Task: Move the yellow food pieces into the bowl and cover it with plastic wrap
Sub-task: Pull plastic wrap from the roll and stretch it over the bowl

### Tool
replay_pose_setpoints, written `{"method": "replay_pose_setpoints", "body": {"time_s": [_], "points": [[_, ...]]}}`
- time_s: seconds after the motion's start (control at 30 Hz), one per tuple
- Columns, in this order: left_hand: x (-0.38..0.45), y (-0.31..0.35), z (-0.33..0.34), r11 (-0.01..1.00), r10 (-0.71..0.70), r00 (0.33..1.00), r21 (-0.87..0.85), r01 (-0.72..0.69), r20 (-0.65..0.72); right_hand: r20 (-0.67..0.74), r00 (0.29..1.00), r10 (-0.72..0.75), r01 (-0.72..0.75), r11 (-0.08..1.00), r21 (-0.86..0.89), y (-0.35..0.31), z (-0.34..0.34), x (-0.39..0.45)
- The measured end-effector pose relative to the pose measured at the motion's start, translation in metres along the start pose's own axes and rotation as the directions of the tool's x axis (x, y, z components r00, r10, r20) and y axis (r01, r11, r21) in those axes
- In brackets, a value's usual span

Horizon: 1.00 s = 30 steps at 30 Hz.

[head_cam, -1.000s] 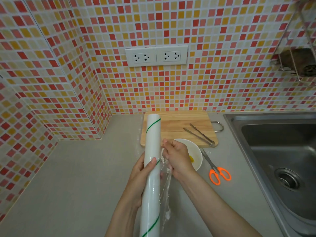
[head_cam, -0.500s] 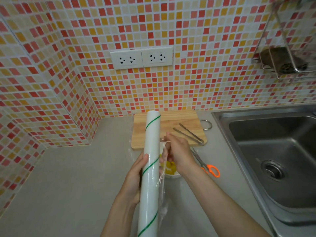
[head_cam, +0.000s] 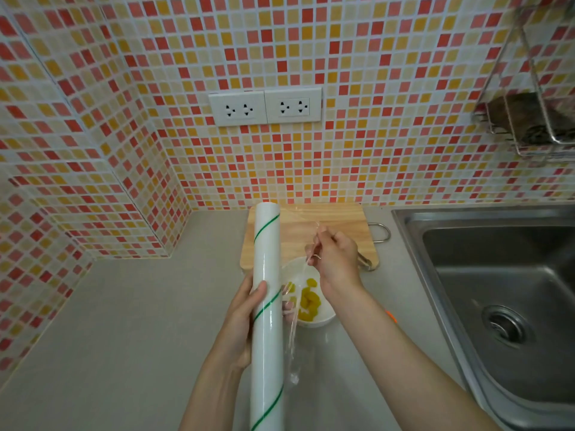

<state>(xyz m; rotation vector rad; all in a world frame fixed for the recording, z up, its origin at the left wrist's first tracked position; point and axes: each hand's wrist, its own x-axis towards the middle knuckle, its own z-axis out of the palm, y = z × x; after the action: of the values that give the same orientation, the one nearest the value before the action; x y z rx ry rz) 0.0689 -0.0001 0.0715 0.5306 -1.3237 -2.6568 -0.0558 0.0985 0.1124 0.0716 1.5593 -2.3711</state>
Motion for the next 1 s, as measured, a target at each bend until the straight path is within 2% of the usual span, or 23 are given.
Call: {"method": "replay_pose_setpoints", "body": {"time_s": [0.1,0.13,0.17,0.23,0.3,0.33,0.4,0.47,0.57,0.63,0.7,0.8,0.9,1.0], "points": [[0.007,0.005,0.006,0.995,0.029,0.998,0.101,-0.024,-0.052,0.016,0.976,-0.218,0.219,0.971,-0.091,-0.002,-0.004,0.003],[0.009,0.008,0.009,0.993,0.026,0.998,0.117,-0.019,-0.056,0.042,0.973,-0.228,0.231,0.968,-0.102,-0.004,-0.005,0.004],[0.01,0.011,0.013,0.992,0.019,0.999,0.123,-0.013,-0.049,0.068,0.982,-0.175,0.181,0.978,-0.099,-0.004,-0.007,0.005],[0.013,0.017,0.021,0.989,0.018,0.999,0.148,-0.013,-0.033,0.138,0.987,0.081,-0.065,0.991,-0.115,0.0,-0.011,0.002],[0.017,0.019,0.025,0.982,0.037,0.999,0.185,-0.033,-0.022,0.248,0.924,0.292,-0.257,0.952,-0.163,0.011,-0.014,-0.007],[0.02,0.02,0.027,0.98,0.048,0.999,0.195,-0.043,-0.02,0.293,0.902,0.317,-0.28,0.946,-0.163,0.016,-0.015,-0.012],[0.022,0.02,0.026,0.976,0.049,0.998,0.212,-0.04,-0.037,0.309,0.915,0.261,-0.244,0.965,-0.091,0.021,-0.019,-0.015],[0.024,0.018,0.025,0.975,0.038,0.998,0.219,-0.025,-0.052,0.262,0.951,0.163,-0.153,0.987,-0.056,0.024,-0.024,-0.013],[0.026,0.013,0.026,0.965,0.059,0.993,0.261,-0.031,-0.099,0.134,0.991,-0.009,0.026,0.992,-0.12,0.031,-0.027,-0.012],[0.029,0.009,0.026,0.963,0.081,0.983,0.268,-0.035,-0.162,0.077,0.99,-0.117,0.129,0.979,-0.161,0.036,-0.026,-0.013],[0.032,0.006,0.025,0.968,0.081,0.977,0.251,-0.029,-0.198,0.055,0.98,-0.19,0.198,0.944,-0.265,0.036,-0.025,-0.012],[0.034,0.006,0.024,0.967,0.039,0.983,0.255,0.008,-0.179,0.054,0.961,-0.271,0.271,0.884,-0.38,0.037,-0.025,-0.006],[0.036,0.007,0.03,0.988,-0.021,0.985,0.149,0.047,-0.169,0.049,0.972,-0.231,0.231,0.89,-0.394,0.038,-0.024,-0.003],[0.036,0.009,0.034,0.989,-0.145,0.981,0.013,0.148,-0.128,0.089,0.996,-0.019,0.045,0.955,-0.292,0.032,-0.023,-0.004]]}}
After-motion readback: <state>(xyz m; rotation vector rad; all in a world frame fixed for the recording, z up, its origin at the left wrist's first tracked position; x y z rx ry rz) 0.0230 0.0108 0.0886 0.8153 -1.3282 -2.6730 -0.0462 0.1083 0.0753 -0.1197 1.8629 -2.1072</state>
